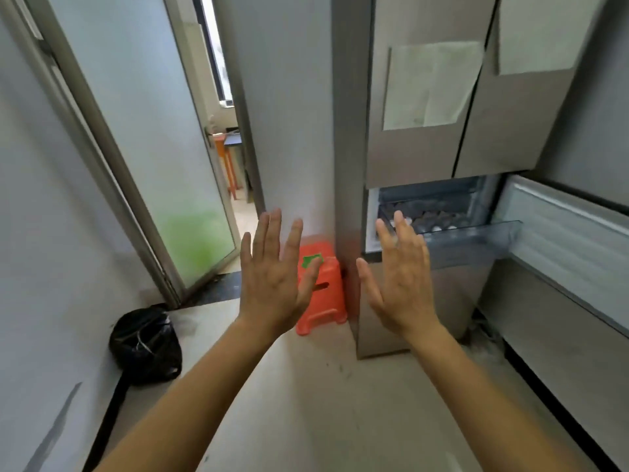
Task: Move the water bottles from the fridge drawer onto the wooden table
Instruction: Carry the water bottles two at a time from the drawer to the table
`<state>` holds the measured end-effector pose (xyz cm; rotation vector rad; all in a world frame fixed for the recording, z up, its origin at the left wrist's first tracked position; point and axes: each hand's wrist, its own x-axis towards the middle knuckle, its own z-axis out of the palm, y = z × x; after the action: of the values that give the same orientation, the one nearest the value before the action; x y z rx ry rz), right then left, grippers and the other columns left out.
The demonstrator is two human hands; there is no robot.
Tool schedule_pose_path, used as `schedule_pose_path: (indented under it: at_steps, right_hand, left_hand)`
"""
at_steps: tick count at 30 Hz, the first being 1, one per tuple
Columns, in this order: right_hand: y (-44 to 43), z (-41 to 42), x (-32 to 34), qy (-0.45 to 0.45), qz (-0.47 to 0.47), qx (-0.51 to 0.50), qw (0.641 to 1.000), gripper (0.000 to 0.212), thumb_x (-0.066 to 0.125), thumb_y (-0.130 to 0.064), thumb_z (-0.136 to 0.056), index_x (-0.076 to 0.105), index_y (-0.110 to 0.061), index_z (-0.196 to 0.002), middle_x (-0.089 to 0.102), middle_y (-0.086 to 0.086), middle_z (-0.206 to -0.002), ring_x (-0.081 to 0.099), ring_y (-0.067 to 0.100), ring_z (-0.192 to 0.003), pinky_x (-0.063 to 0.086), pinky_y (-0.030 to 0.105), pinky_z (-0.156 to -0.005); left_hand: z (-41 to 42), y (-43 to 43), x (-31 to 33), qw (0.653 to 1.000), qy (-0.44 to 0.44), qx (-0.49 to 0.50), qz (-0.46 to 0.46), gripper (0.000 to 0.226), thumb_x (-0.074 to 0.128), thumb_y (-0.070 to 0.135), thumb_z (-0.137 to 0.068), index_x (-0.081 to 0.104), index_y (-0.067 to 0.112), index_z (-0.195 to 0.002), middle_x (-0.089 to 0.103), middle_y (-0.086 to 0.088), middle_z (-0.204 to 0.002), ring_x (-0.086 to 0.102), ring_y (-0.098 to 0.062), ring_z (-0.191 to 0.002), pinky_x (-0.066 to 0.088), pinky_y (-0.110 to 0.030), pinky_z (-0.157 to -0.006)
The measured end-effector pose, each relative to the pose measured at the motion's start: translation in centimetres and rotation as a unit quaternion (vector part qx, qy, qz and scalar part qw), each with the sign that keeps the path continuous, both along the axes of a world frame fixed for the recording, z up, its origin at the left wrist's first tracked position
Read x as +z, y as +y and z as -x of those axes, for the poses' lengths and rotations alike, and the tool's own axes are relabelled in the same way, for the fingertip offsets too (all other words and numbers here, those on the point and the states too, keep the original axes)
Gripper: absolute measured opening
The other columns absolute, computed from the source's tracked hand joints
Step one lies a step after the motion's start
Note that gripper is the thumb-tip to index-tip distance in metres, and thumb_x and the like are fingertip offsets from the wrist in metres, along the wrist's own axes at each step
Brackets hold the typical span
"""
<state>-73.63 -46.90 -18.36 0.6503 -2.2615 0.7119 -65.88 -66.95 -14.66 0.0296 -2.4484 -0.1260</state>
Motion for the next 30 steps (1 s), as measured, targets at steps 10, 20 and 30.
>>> schedule_pose_path:
  at_steps: [10, 20, 30]
  right_hand:
    - [19.6, 13.4, -1.3, -0.063, -0.043, -0.079, 0.994, 0.066, 0.042, -0.047, -0.099, 0.027, -0.014, -0.154, 0.022, 0.017, -0.162, 0.026, 0.033, -0.149, 0.027, 0.058, -0.117]
    - [25.0, 25.8, -6.5, -0.166, -0.066, -0.106, 0.978, 0.067, 0.032, -0.054, -0.1, 0.023, -0.019, -0.156, 0.019, 0.012, -0.164, 0.02, 0.027, -0.151, 0.023, 0.052, -0.12]
    - [30.0, 45.4, -6.5, -0.263, -0.174, -0.14, 0.938, 0.063, 0.036, -0.051, -0.102, 0.029, -0.018, -0.155, 0.029, 0.012, -0.161, 0.027, 0.028, -0.148, 0.026, 0.043, -0.119]
  left_hand:
    - [15.1, 16.7, -3.4, 0.996, -0.083, -0.018, 0.028, 0.068, 0.029, 0.06, -0.098, 0.019, 0.025, -0.156, 0.006, -0.009, -0.166, 0.0, -0.026, -0.153, -0.002, -0.046, -0.122]
    - [29.7, 20.8, -8.3, 0.987, -0.156, -0.028, 0.018, 0.071, 0.014, 0.064, -0.097, 0.005, 0.029, -0.157, -0.004, -0.008, -0.166, -0.008, -0.026, -0.153, 0.007, -0.053, -0.122]
    - [50.4, 25.1, -10.9, 0.962, -0.261, -0.083, 0.003, 0.081, -0.003, 0.065, -0.089, 0.007, 0.024, -0.158, 0.001, -0.01, -0.166, 0.001, -0.028, -0.153, 0.011, -0.052, -0.122]
